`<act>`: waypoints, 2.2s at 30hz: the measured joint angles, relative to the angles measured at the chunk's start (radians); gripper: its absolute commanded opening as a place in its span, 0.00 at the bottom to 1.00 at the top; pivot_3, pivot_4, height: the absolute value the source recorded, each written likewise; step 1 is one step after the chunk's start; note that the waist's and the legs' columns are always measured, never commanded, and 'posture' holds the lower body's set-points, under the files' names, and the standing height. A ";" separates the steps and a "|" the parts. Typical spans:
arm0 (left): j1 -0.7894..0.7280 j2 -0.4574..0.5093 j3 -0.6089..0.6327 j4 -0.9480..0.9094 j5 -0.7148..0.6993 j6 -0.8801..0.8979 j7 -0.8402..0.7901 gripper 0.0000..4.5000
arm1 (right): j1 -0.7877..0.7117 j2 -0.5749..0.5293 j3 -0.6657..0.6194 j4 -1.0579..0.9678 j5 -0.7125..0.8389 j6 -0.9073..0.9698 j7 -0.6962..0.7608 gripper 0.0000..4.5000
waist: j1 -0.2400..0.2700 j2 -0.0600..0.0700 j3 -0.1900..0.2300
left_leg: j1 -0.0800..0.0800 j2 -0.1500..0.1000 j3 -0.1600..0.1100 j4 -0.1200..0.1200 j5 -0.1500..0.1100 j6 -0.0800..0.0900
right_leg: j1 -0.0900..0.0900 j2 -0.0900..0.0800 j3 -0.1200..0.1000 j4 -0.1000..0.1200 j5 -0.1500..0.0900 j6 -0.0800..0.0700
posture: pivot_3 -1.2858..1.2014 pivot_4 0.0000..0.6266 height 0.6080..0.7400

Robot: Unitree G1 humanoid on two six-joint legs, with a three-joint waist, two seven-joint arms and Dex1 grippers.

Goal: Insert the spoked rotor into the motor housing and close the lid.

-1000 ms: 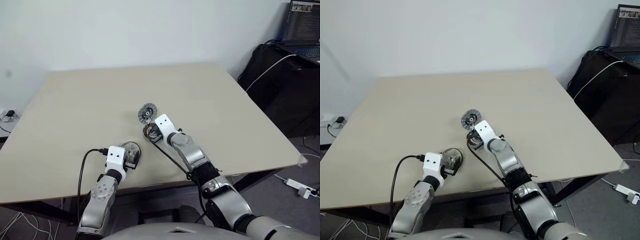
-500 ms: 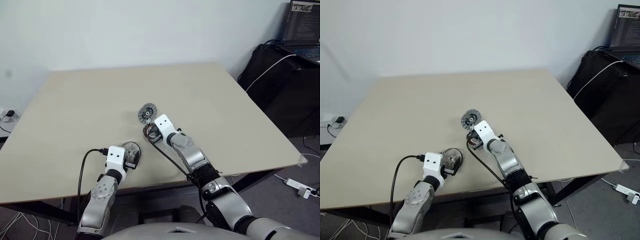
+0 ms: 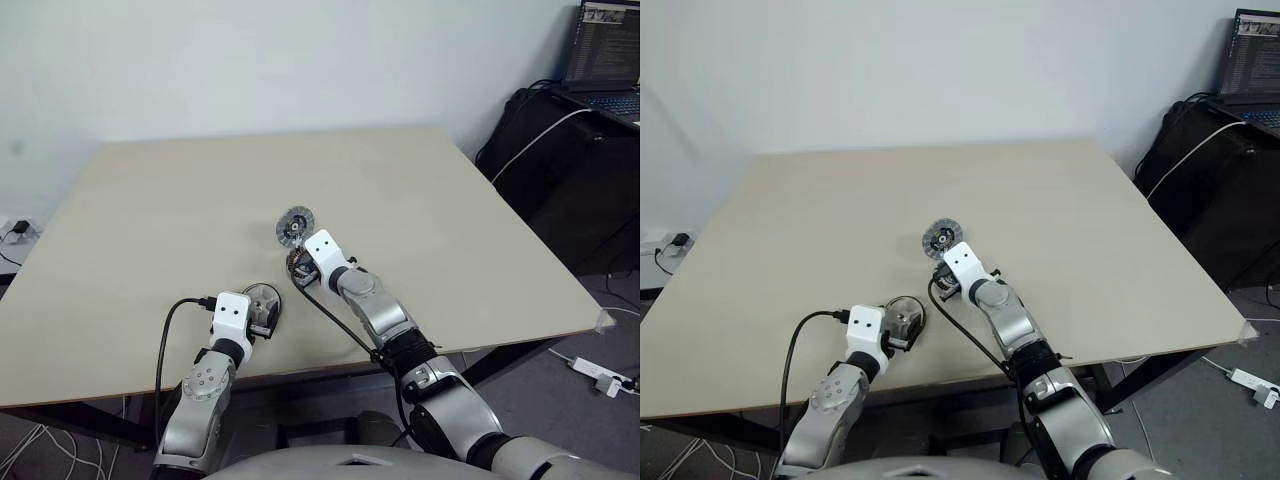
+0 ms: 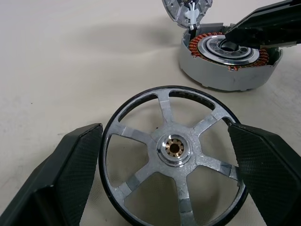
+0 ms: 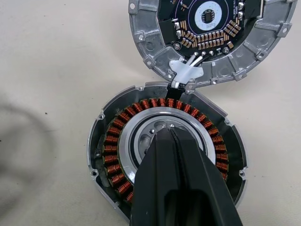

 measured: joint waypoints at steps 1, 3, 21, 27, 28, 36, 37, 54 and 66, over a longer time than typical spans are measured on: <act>0.001 0.000 0.000 0.000 0.000 0.000 0.000 1.00 | 0.000 0.000 0.000 0.001 0.000 0.000 0.000 0.00 | 0.000 0.000 0.000 | 0.000 0.000 0.000 0.000 0.000 0.000 | 0.000 0.000 0.000 0.000 0.000 0.000 | 0.52 0.00 1.00; 0.002 0.000 0.000 0.000 0.000 0.000 0.000 1.00 | 0.000 0.000 -0.001 0.004 0.000 -0.002 -0.003 0.00 | 0.000 0.000 0.000 | 0.000 0.000 0.000 0.000 0.000 0.000 | 0.000 0.000 0.000 0.000 0.000 0.000 | 0.52 0.00 1.00; 0.005 -0.001 0.000 0.000 0.000 0.000 0.000 1.00 | -0.005 -0.004 -0.019 0.041 0.001 -0.016 -0.036 0.00 | 0.000 0.000 0.000 | 0.000 0.000 0.000 0.000 0.000 0.000 | 0.000 0.000 0.000 0.000 0.000 0.000 | 0.52 0.00 1.00; 0.005 -0.001 0.000 0.000 0.000 0.000 0.000 1.00 | -0.004 -0.002 -0.036 0.040 0.015 -0.033 -0.043 0.00 | 0.000 0.000 0.000 | 0.000 0.000 0.000 0.000 0.000 0.000 | 0.000 0.000 0.000 0.000 0.000 0.000 | 0.52 0.00 1.00; 0.005 -0.001 0.000 0.000 0.000 0.000 0.000 1.00 | -0.004 -0.002 -0.038 0.040 0.018 -0.039 -0.044 0.00 | 0.000 0.000 0.000 | 0.000 0.000 0.000 0.000 0.000 0.000 | 0.000 0.000 0.000 0.000 0.000 0.000 | 0.52 0.00 1.00; 0.007 -0.001 0.000 0.000 0.000 0.000 0.000 1.00 | -0.005 0.018 -0.044 0.048 0.019 -0.062 -0.054 0.00 | 0.000 0.000 0.000 | 0.000 0.000 0.000 0.000 0.000 0.000 | 0.000 0.000 0.000 0.000 0.000 0.000 | 0.52 0.00 1.00; 0.008 -0.001 0.000 0.000 0.000 0.000 0.000 1.00 | -0.007 0.020 -0.044 0.052 0.019 -0.066 -0.054 0.00 | 0.000 0.000 0.000 | 0.000 0.000 0.000 0.000 0.000 0.000 | 0.000 0.000 0.000 0.000 0.000 0.000 | 0.52 0.00 1.00; 0.025 0.000 0.011 -0.017 0.000 0.000 0.006 1.00 | -0.094 0.047 -0.053 0.224 0.018 -0.108 -0.068 0.00 | -0.002 0.000 0.000 | 0.001 0.000 0.000 0.000 0.000 0.000 | 0.000 0.000 0.000 0.000 0.000 0.000 | 0.52 0.00 1.00; 0.024 -0.001 0.009 -0.017 0.000 0.000 0.002 1.00 | -0.064 0.047 -0.092 0.111 0.061 -0.156 -0.045 0.00 | -0.002 0.000 0.000 | 0.000 0.000 0.000 0.000 0.000 0.000 | 0.000 0.000 0.000 0.000 0.000 0.000 | 0.52 0.00 1.00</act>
